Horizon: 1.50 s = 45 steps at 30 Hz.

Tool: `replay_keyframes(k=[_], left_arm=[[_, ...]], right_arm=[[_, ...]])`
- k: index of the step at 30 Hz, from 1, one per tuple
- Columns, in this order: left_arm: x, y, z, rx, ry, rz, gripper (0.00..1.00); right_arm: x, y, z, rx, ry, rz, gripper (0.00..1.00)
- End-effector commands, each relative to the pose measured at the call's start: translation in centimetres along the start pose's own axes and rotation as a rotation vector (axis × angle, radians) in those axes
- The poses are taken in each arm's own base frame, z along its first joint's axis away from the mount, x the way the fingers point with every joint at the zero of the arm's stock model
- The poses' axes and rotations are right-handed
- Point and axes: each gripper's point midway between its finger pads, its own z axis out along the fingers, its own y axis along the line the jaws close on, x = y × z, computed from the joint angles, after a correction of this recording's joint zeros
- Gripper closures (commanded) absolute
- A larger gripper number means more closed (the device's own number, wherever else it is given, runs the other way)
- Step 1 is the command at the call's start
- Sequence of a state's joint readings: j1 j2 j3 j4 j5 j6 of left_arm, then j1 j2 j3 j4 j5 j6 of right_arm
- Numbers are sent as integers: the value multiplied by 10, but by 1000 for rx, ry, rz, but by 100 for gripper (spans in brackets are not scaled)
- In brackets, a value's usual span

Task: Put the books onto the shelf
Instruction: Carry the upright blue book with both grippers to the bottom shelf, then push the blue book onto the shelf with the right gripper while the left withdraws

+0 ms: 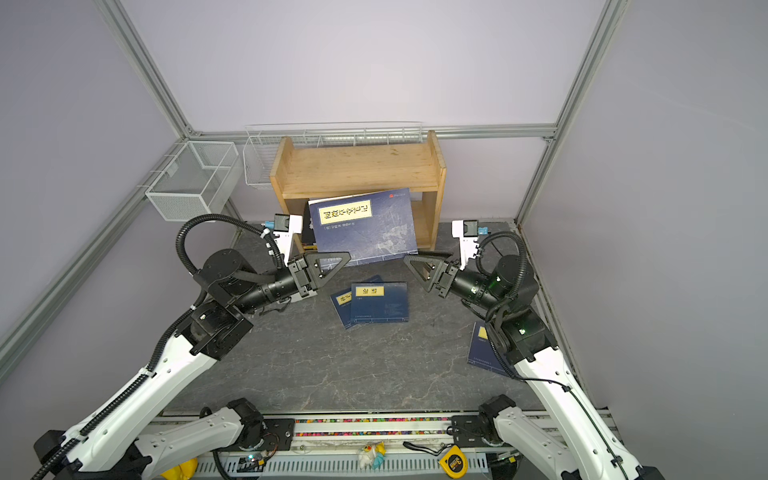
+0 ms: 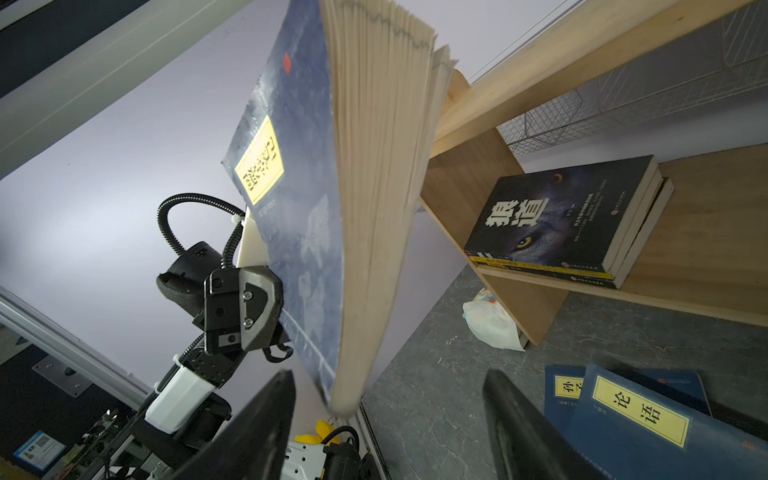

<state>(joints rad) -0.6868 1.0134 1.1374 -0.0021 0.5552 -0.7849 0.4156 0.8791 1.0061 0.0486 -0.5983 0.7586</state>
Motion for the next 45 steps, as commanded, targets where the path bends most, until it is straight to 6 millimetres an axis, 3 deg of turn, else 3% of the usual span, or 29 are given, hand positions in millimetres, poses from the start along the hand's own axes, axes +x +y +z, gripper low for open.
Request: replay_keyframes(k=[1, 9, 13, 18, 21, 24, 28, 32, 36, 39, 41, 45], left_arm=[[-1, -20, -3, 76, 49, 7, 100], [9, -25, 1, 124, 127, 37, 100], [11, -19, 4, 107, 136, 36, 100], [9, -6, 3, 28, 119, 66, 100], [3, 11, -3, -88, 79, 86, 91], [-4, 34, -16, -254, 26, 110, 74], [-19, 68, -62, -564, -81, 188, 35], [-32, 76, -114, -776, -186, 249, 12], [-36, 71, -157, -884, -276, 284, 3], [-33, 78, -176, -946, -314, 288, 1], [-30, 82, -177, -951, -321, 292, 1], [-23, 94, -162, -916, -287, 350, 1]], right_arm=[[2, 13, -3, -53, 21, -26, 29], [4, 7, 6, -71, 39, 33, 47], [5, 2, 11, -68, 50, 57, 62], [9, -22, 12, 50, 48, 90, 78], [15, -41, 12, 123, 49, 121, 87], [26, -61, 12, 180, 51, 167, 93], [42, -86, 18, 223, 53, 241, 94], [41, -97, 32, 208, 38, 267, 94], [38, -101, 50, 208, 59, 242, 94], [32, -99, 62, 211, 65, 206, 94], [28, -99, 71, 202, 65, 197, 94], [20, -104, 92, 172, 53, 215, 94]])
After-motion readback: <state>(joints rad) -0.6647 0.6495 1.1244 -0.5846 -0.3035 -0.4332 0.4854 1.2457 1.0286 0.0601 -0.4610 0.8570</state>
